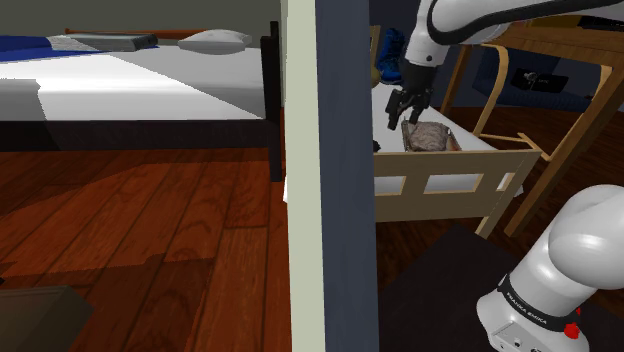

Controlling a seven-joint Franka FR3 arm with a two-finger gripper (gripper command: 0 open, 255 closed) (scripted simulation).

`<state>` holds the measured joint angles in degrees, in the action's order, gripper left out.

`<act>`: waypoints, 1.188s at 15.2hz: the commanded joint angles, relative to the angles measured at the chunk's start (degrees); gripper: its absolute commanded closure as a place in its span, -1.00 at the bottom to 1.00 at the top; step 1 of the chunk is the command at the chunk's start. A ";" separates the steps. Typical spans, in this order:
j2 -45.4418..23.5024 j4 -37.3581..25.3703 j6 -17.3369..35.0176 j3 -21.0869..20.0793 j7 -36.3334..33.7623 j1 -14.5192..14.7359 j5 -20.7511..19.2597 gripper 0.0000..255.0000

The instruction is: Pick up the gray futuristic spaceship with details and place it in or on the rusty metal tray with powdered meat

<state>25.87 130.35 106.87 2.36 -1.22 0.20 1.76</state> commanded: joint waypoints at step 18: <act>-26.63 -11.10 21.20 1.09 -1.68 -0.47 3.58 -1.00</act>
<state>-0.33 118.77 127.12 3.53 -2.83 -0.35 5.27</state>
